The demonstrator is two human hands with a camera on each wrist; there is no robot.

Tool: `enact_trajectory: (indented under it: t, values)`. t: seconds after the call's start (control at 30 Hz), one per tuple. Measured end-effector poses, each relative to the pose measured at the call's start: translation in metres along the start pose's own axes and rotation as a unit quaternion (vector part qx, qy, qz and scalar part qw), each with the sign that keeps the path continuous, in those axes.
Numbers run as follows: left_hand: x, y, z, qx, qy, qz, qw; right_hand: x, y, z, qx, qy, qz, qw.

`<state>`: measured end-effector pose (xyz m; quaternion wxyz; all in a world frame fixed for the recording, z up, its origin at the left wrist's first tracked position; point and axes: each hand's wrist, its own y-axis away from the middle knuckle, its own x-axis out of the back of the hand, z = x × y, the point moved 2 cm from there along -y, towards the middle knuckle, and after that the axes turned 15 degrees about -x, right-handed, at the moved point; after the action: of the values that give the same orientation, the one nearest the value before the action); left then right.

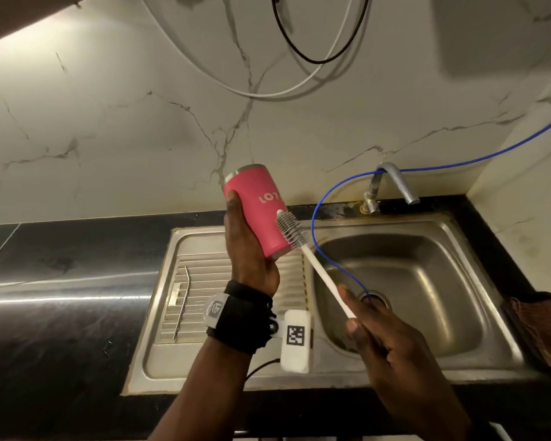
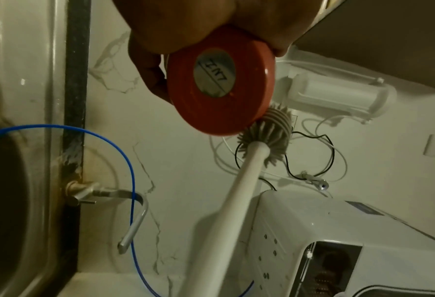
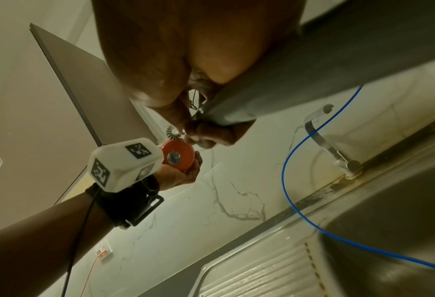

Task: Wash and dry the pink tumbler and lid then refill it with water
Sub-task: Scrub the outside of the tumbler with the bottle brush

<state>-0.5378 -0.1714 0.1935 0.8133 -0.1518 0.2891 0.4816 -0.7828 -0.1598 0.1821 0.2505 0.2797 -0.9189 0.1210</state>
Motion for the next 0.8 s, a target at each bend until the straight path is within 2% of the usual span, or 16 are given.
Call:
enact_trajectory:
  t: [0.27,0.4,0.53,0.67,0.8]
  values:
    - [0.000,0.021,-0.007,0.039,-0.014,-0.065,0.997,-0.004,-0.027,-0.005,0.004,-0.004,0.037,0.999]
    - [0.005,0.005,0.009,0.043,0.021,-0.056,0.997,-0.002,-0.010,0.007,0.001,-0.008,0.012,1.000]
    - [0.012,0.003,0.015,0.040,-0.006,-0.052,0.998,-0.001,-0.006,0.014,-0.031,-0.016,0.001,0.999]
    - [0.011,0.011,0.008,0.031,-0.052,-0.085,0.995,-0.001,-0.017,0.001,-0.062,0.005,0.034,0.997]
    - [0.011,0.013,-0.001,0.062,-0.027,-0.116,0.991,0.000,-0.031,-0.019,-0.039,0.005,0.037,0.999]
